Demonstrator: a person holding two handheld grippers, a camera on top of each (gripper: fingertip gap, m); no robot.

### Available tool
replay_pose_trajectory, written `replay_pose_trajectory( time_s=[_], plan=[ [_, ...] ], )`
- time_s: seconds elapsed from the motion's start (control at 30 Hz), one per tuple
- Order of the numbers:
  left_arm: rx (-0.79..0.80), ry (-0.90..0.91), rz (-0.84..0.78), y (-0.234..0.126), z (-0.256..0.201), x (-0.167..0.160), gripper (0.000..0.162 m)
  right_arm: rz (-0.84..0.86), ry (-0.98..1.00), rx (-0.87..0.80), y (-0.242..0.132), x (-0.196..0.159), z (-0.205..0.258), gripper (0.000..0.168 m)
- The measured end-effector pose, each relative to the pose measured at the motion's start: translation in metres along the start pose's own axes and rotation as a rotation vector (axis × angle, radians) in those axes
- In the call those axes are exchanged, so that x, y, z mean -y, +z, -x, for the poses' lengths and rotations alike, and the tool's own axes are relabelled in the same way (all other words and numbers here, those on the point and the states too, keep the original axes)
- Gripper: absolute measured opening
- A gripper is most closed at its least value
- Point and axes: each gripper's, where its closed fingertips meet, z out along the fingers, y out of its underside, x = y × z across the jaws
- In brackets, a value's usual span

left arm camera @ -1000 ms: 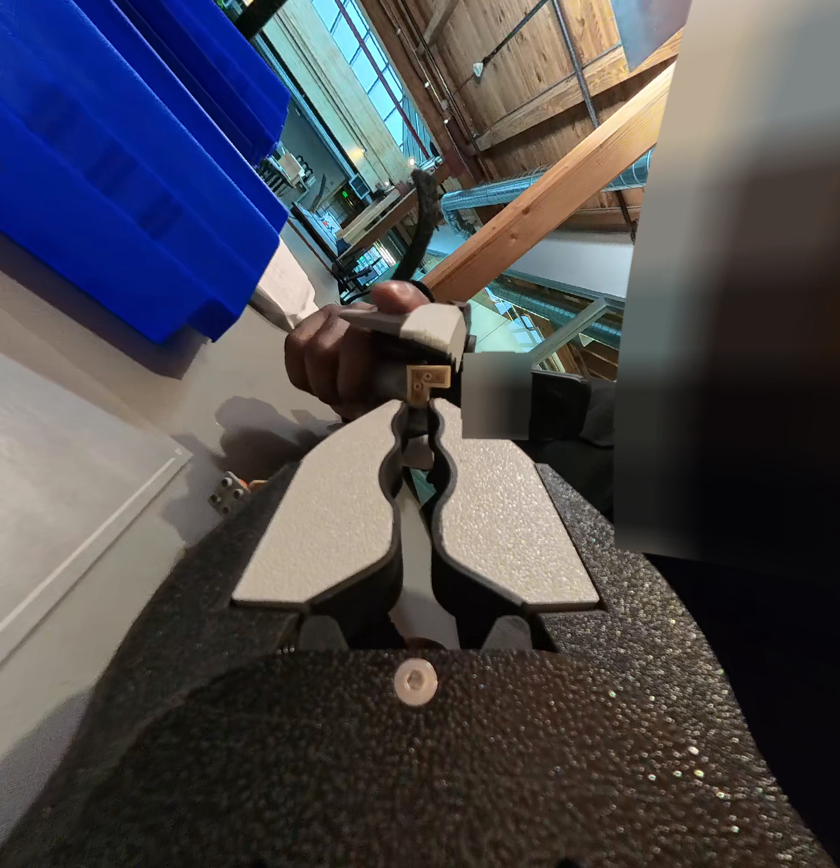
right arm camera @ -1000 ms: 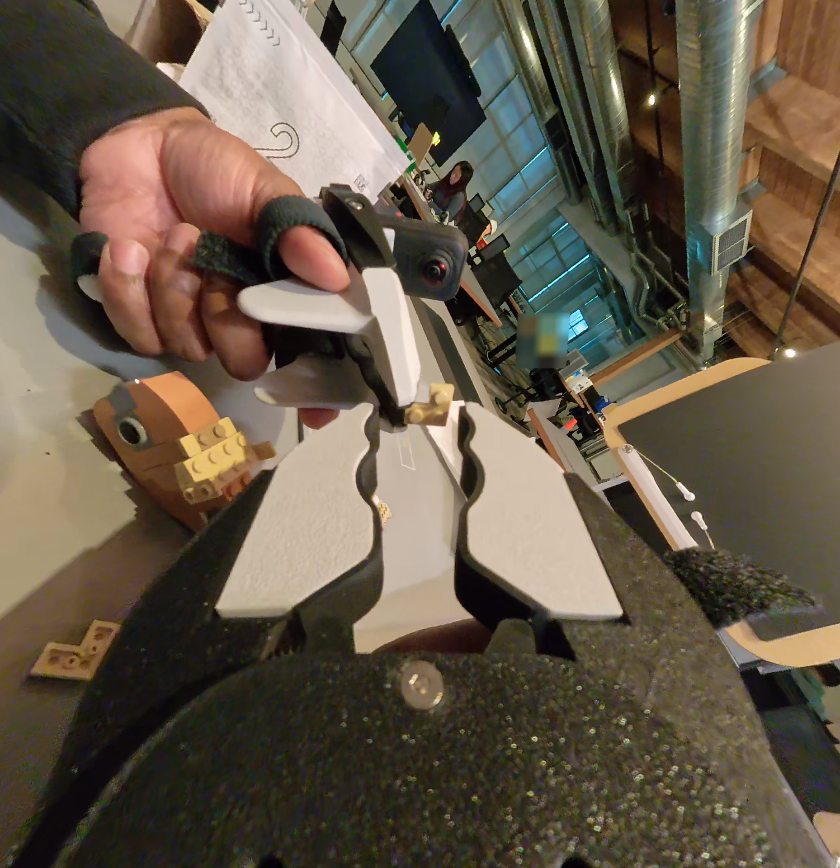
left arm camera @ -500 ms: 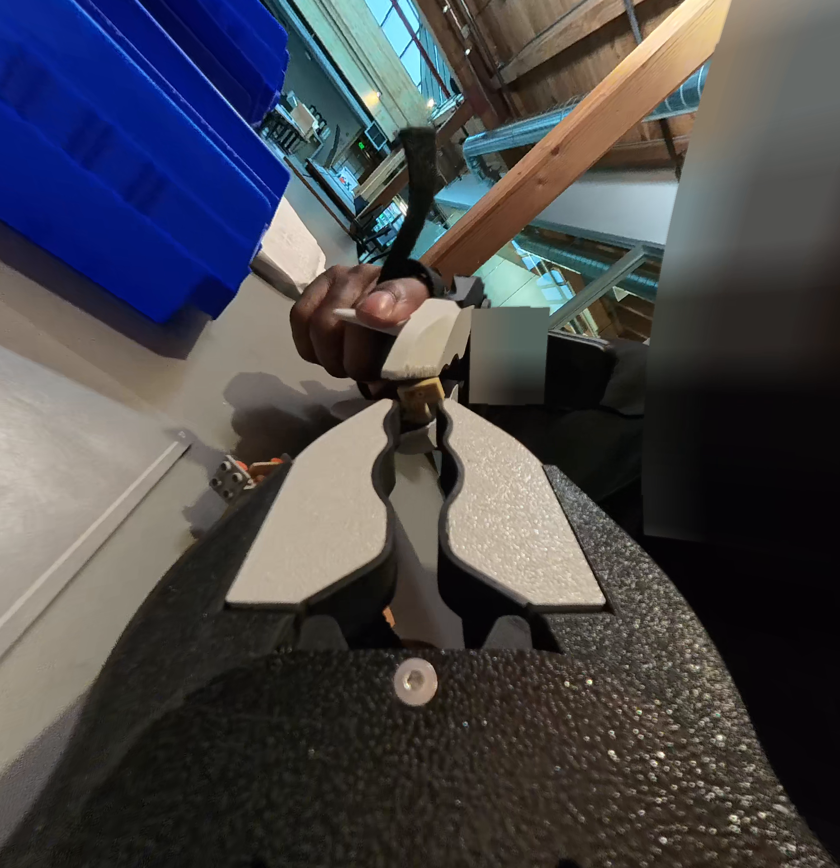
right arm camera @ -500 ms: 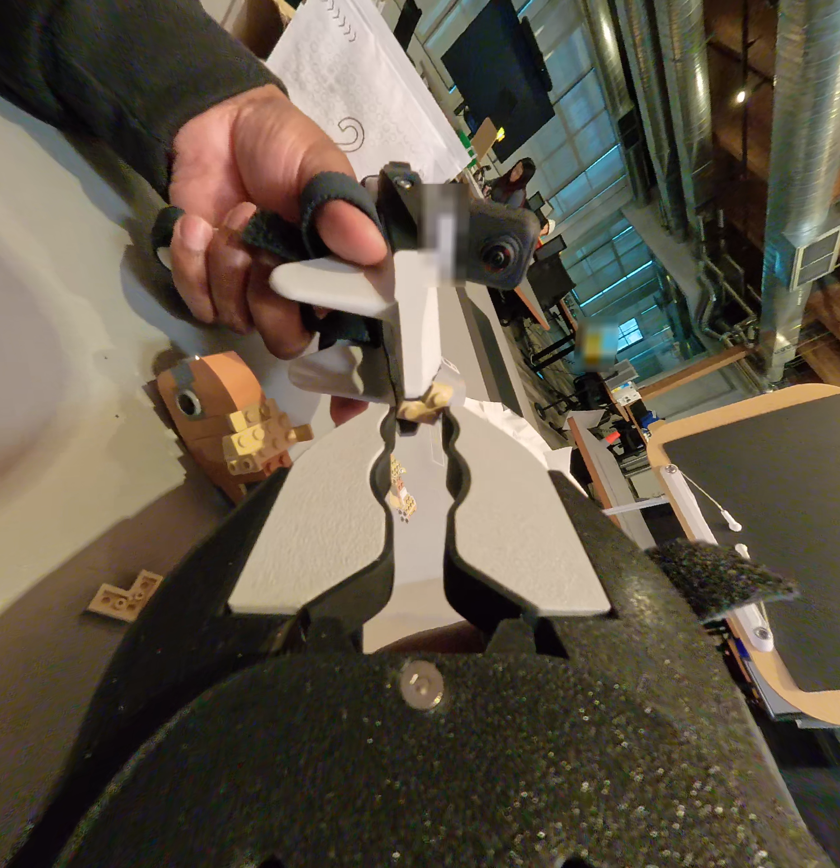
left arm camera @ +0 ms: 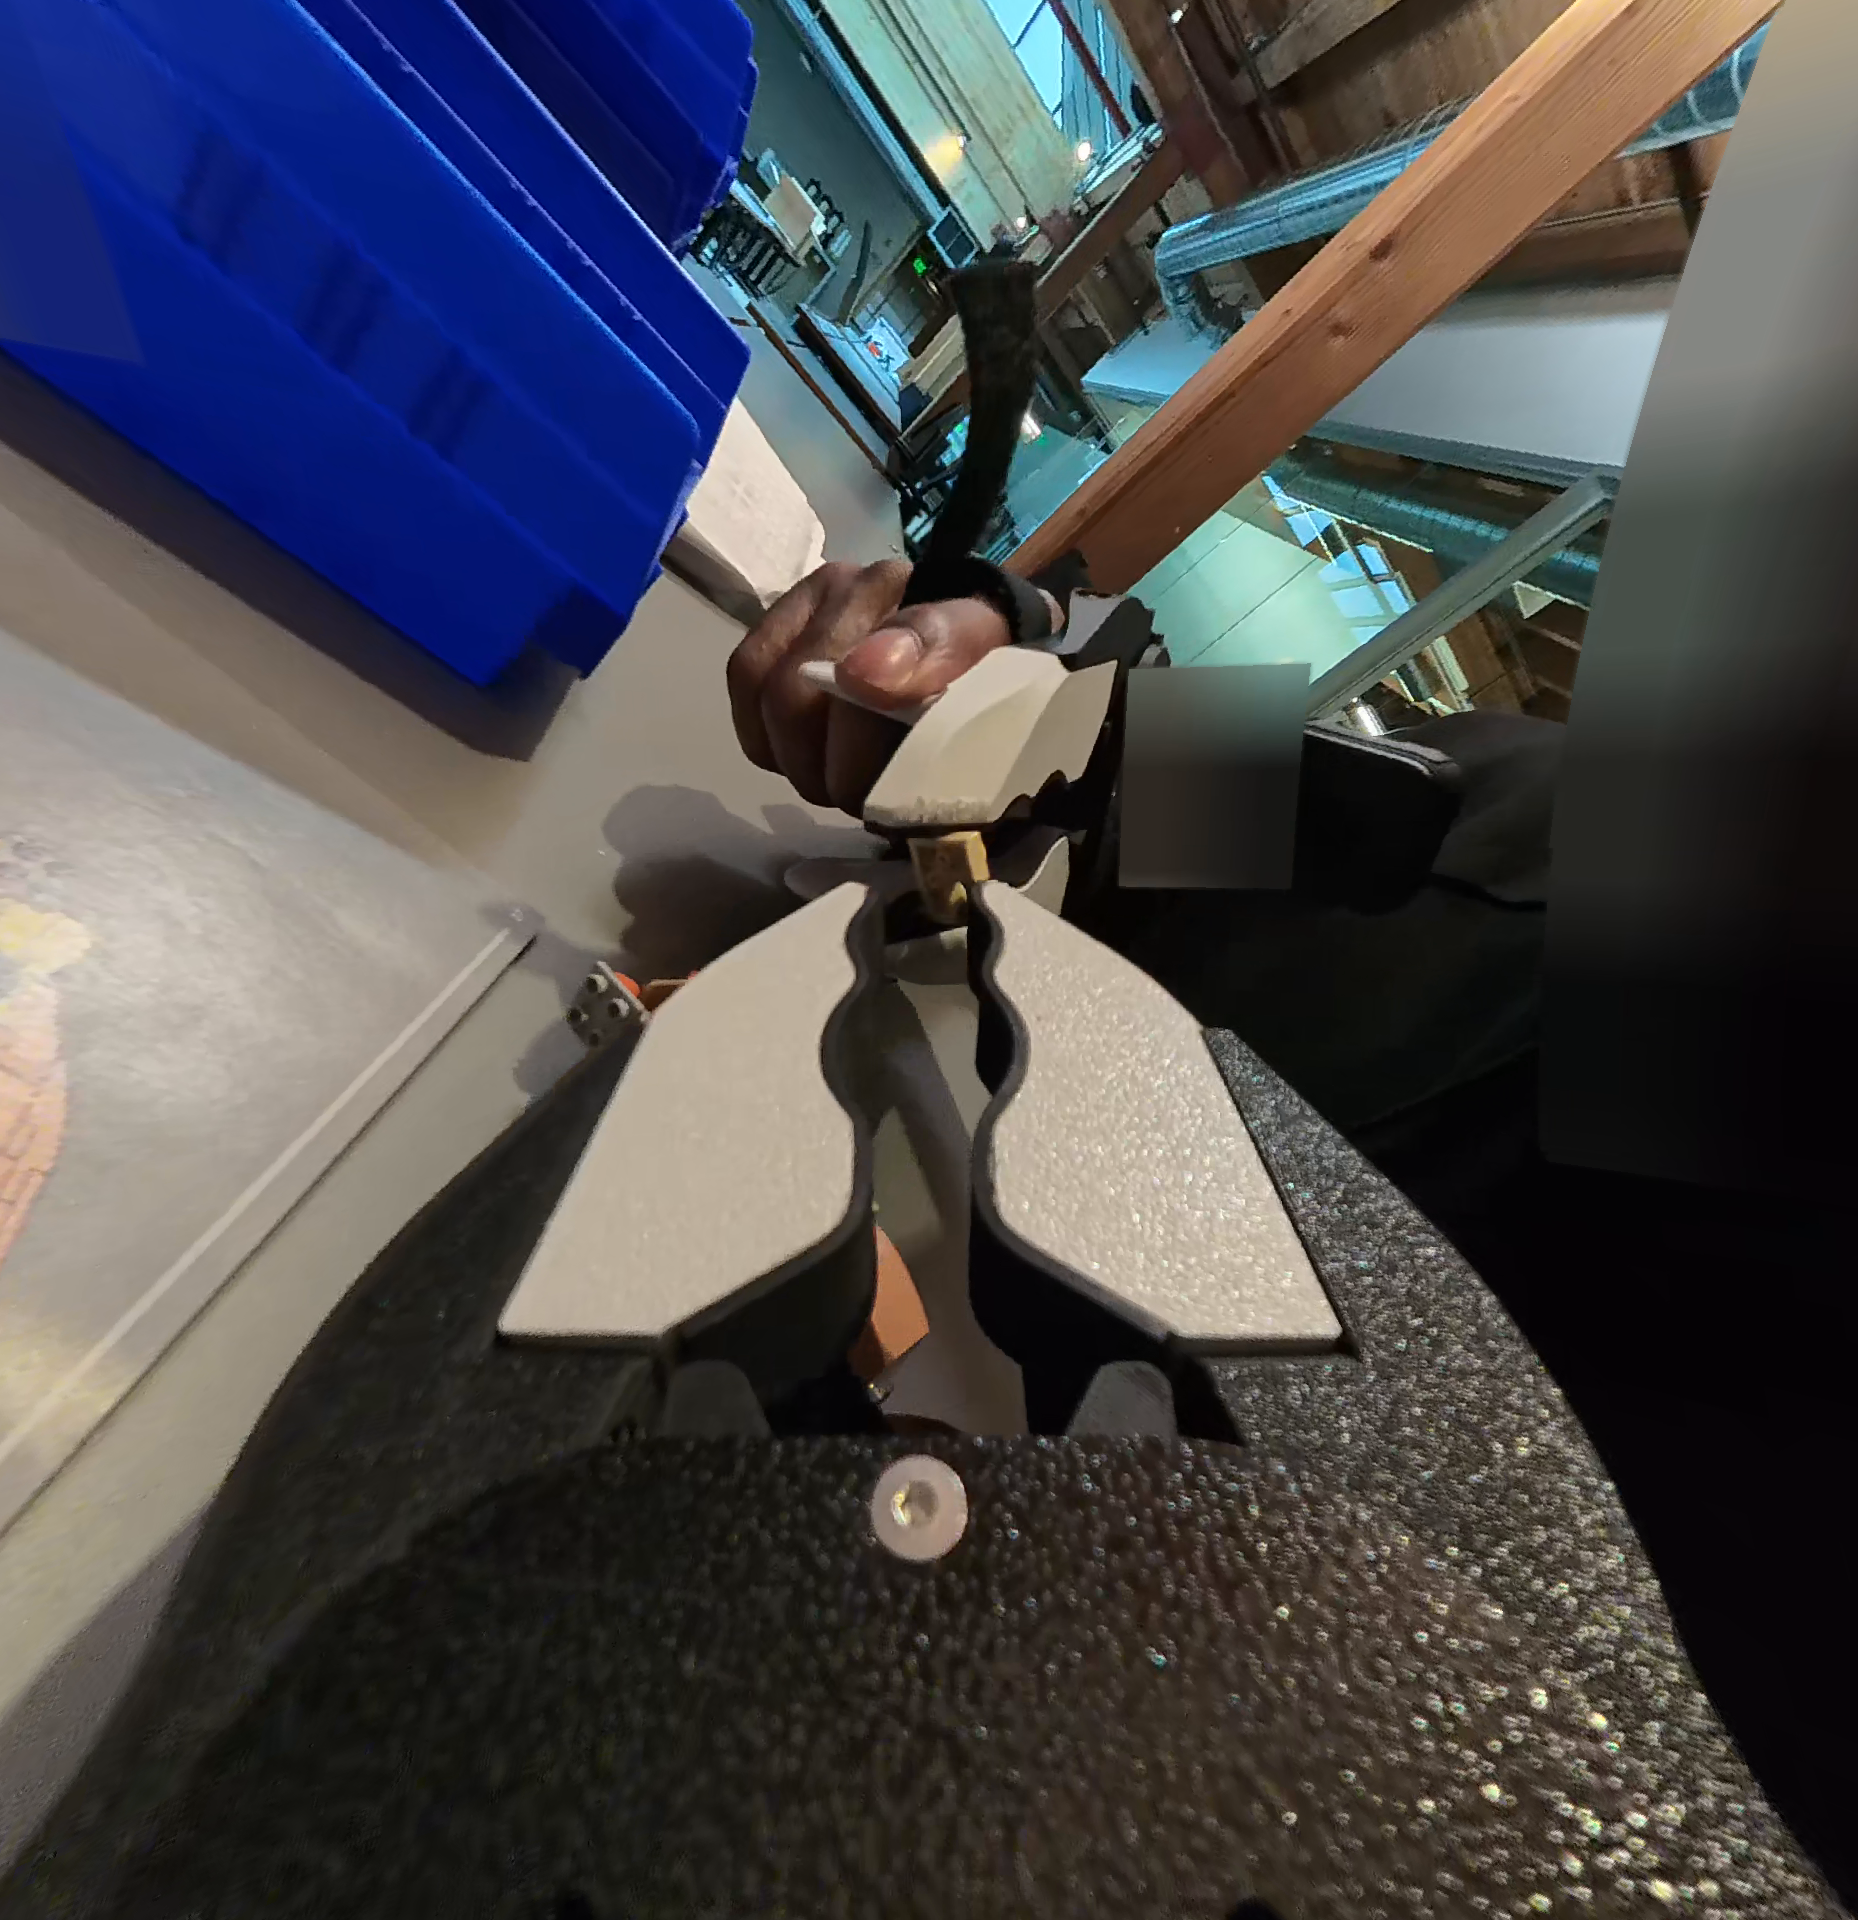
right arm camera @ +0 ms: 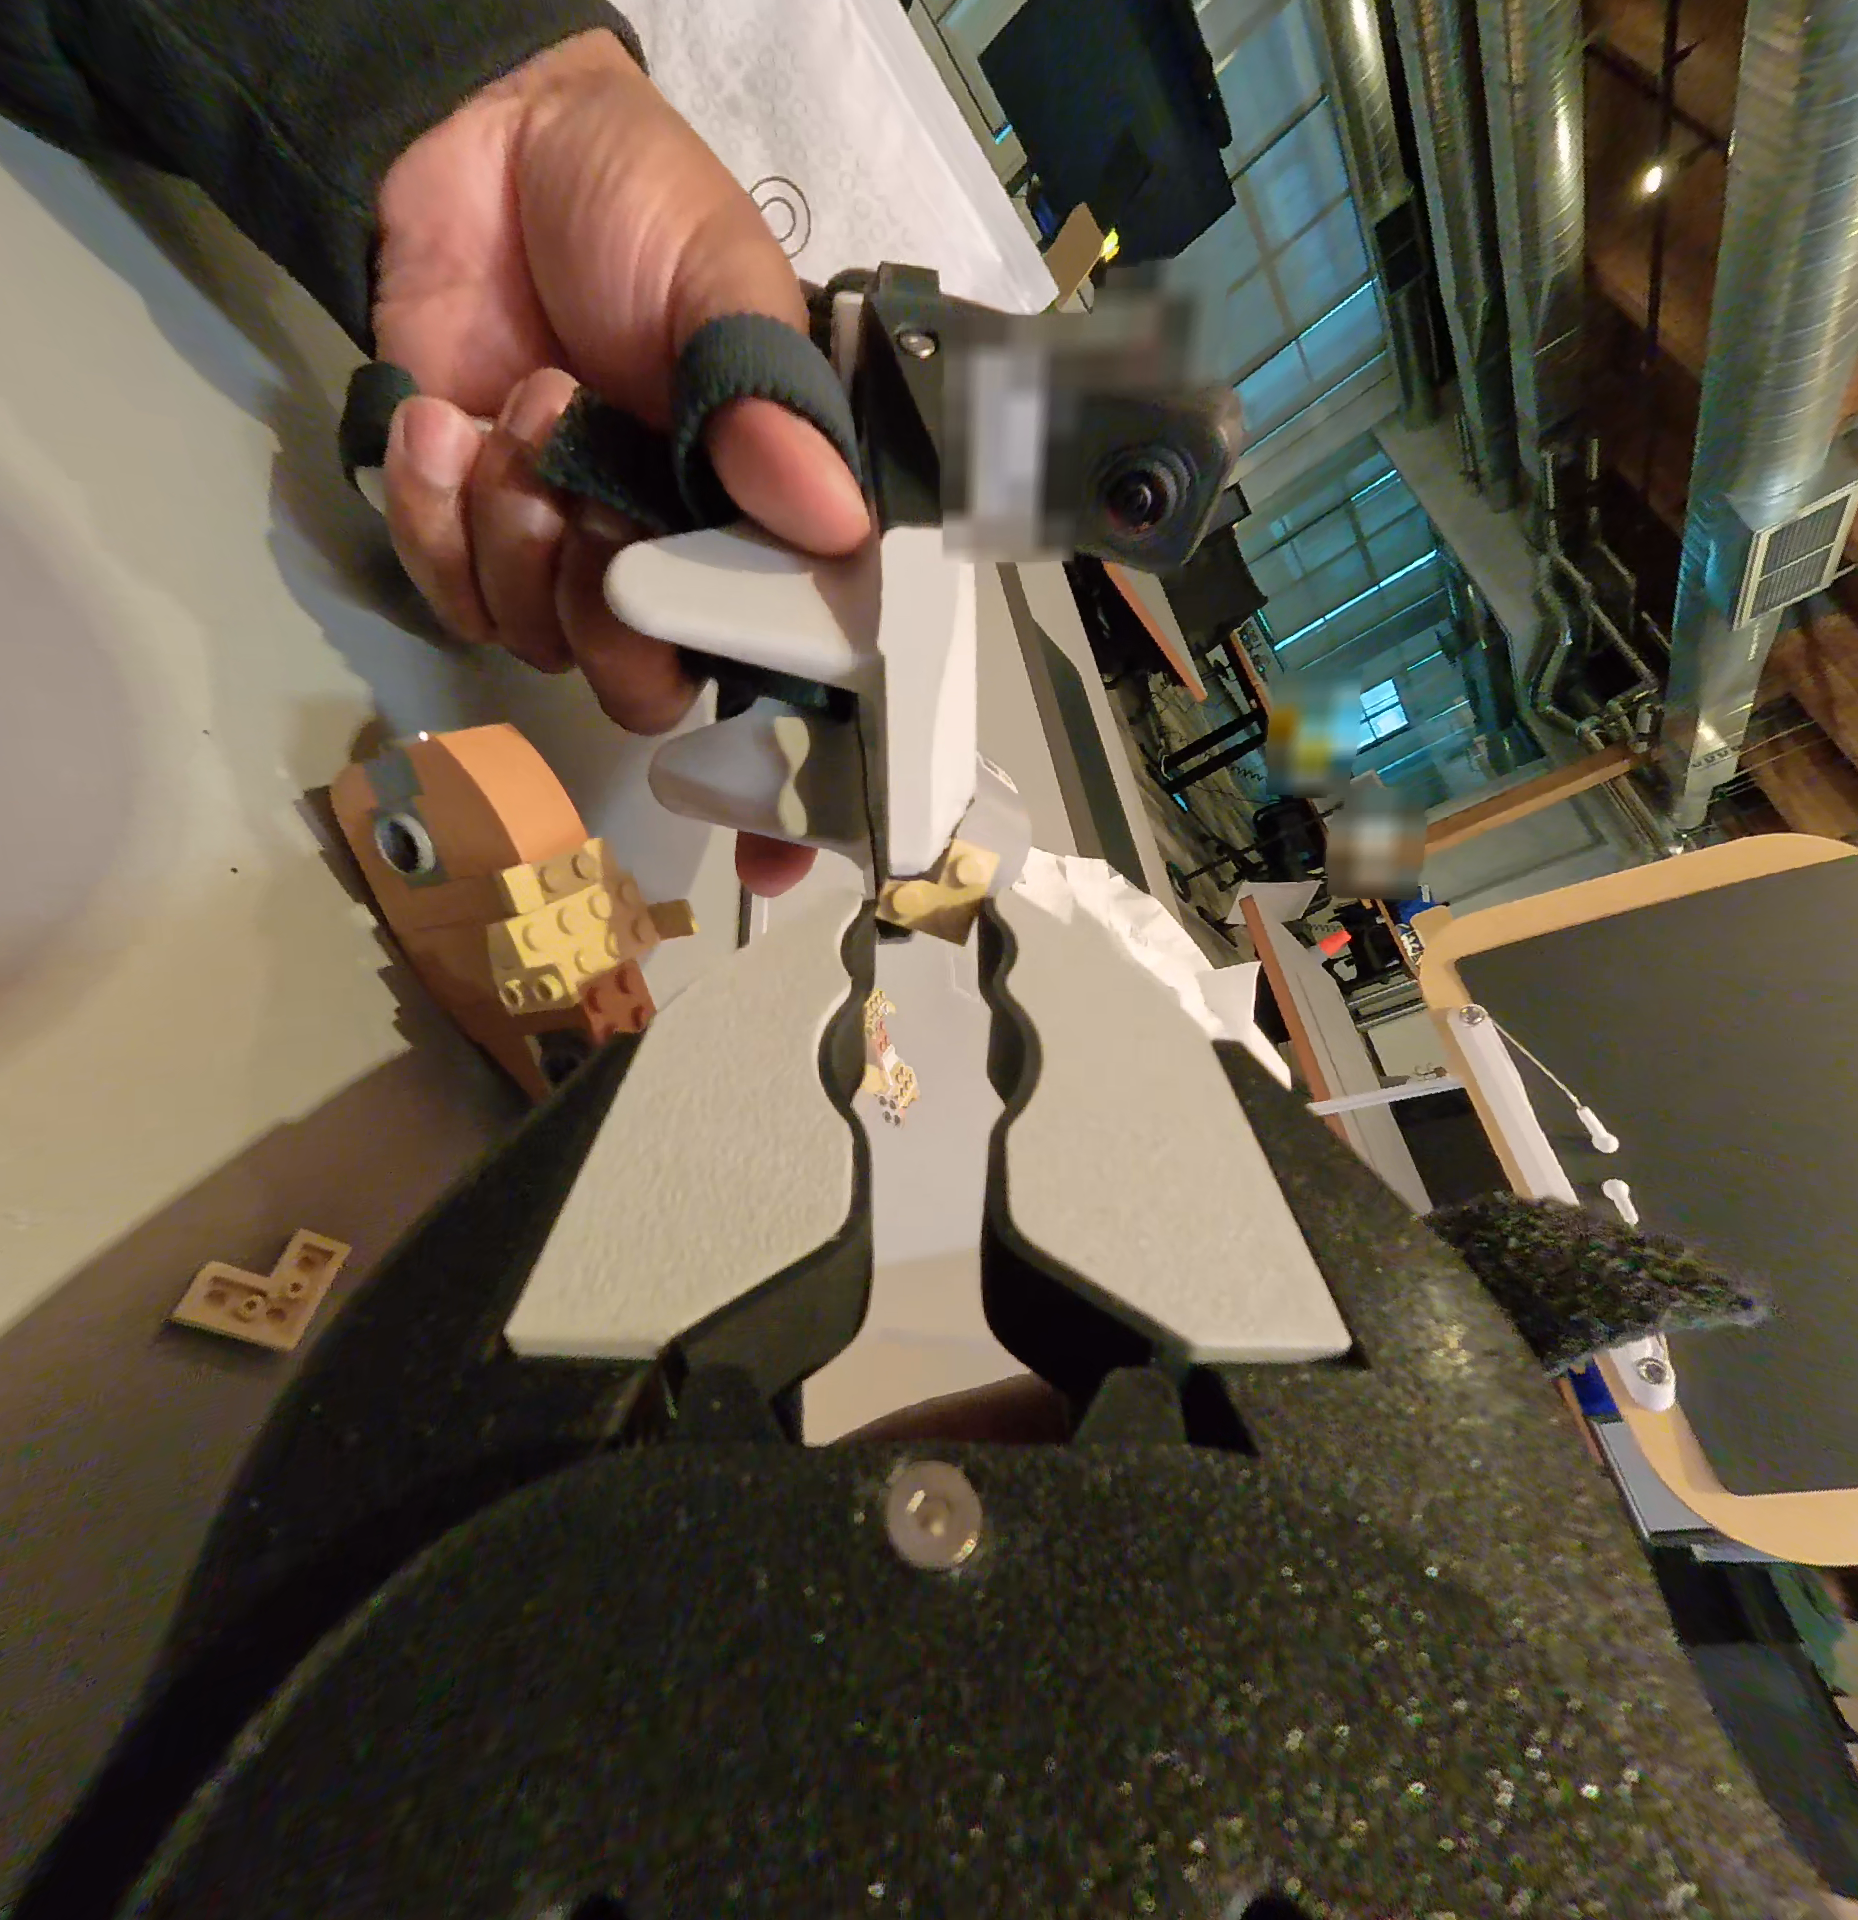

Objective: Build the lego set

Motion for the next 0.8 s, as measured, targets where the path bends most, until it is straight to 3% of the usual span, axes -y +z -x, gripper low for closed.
replay_pose_trajectory(
  time_s=[0.3, 0.4, 0.53, 0.6, 0.8],
  plan=[
    [0.088, 0.072, -0.004, -0.008, 0.007, 0.006, 0.014, 0.047, 0.015, 0.083, -0.001, -0.010, 0.010, 0.018],
    [0.159, 0.278, 0.038, -0.009, 0.005, 0.006, 0.014, 0.073, 0.028, 0.133, -0.001, -0.014, 0.015, 0.018],
    [0.362, 0.795, 0.131, -0.010, 0.007, 0.005, 0.015, 0.084, 0.070, 0.201, -0.003, -0.016, 0.021, 0.018],
    [0.408, 0.966, 0.183, -0.009, 0.007, 0.002, 0.013, 0.084, 0.089, 0.228, -0.004, -0.015, 0.022, 0.018],
    [0.397, 1.054, 0.213, -0.003, 0.004, -0.005, 0.012, 0.086, 0.096, 0.280, -0.007, -0.014, 0.026, 0.018]
  ],
)
